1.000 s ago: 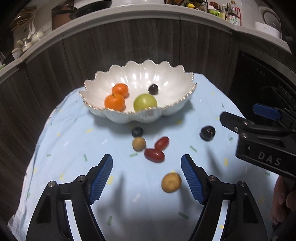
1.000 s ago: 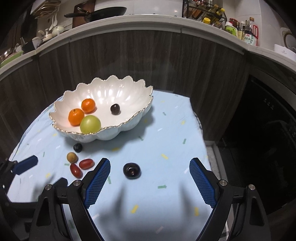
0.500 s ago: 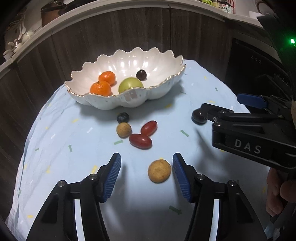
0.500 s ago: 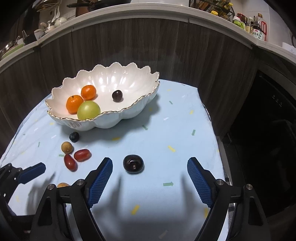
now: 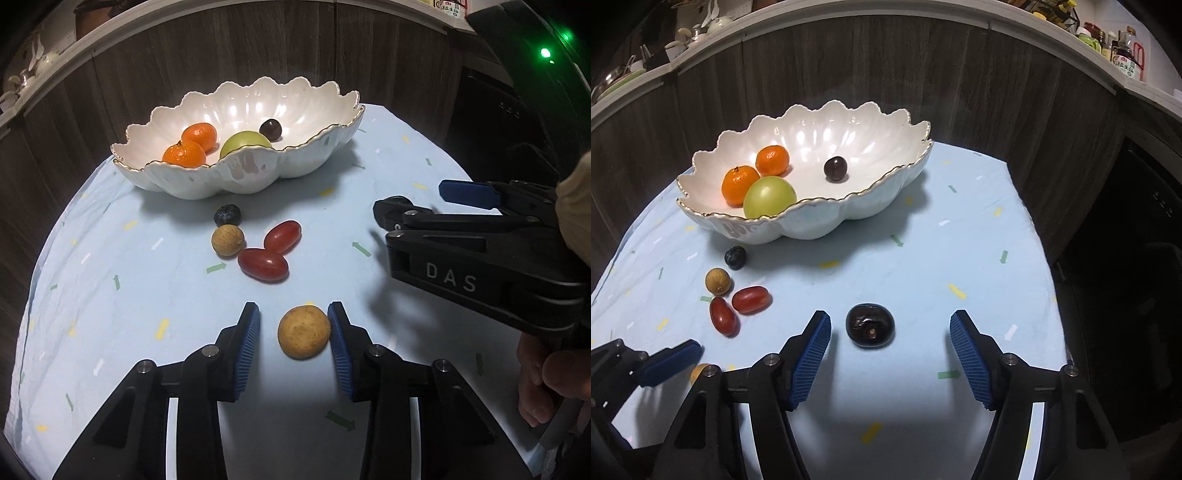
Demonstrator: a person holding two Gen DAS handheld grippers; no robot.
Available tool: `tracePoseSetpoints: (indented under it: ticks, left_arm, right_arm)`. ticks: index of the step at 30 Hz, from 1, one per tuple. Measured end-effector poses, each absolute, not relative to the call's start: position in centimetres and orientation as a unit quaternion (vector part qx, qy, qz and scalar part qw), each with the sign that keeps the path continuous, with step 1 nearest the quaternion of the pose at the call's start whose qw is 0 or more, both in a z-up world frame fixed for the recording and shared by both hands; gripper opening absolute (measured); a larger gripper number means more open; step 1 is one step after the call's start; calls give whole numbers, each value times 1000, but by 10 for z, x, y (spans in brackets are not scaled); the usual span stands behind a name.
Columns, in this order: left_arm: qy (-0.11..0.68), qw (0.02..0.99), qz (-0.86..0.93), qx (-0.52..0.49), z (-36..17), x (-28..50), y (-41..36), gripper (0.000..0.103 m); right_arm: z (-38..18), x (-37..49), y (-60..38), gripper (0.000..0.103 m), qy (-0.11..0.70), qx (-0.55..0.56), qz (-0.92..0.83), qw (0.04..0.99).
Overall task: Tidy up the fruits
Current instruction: 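Grasp the small brown fruit with the left tool while the right tool grasps another cherry, then carry the brown fruit into the bowl with the left tool while the right tool drops the cherry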
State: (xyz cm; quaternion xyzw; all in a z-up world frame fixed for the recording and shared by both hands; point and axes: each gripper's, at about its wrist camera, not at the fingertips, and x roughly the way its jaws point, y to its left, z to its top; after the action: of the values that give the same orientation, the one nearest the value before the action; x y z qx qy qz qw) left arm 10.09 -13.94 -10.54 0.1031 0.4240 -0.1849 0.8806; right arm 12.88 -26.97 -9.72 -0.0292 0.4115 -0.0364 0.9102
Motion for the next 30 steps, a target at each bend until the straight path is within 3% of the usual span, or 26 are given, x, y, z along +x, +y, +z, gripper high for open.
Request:
tracePoseSetpoints:
  ticks: [6, 11, 30]
  left_arm:
    - [422, 881, -188, 102, -105, 99, -140, 31]
    - [419, 881, -191, 105, -104, 97, -141, 27]
    - [407, 892, -170, 96, -93, 104, -127, 27]
  right_arm:
    - [-104, 131, -269, 42, 426, -24, -27, 904]
    - [-105, 131, -265, 30, 429, -25, -12, 903]
    - [-99, 123, -262, 29, 423, -14, -1, 906]
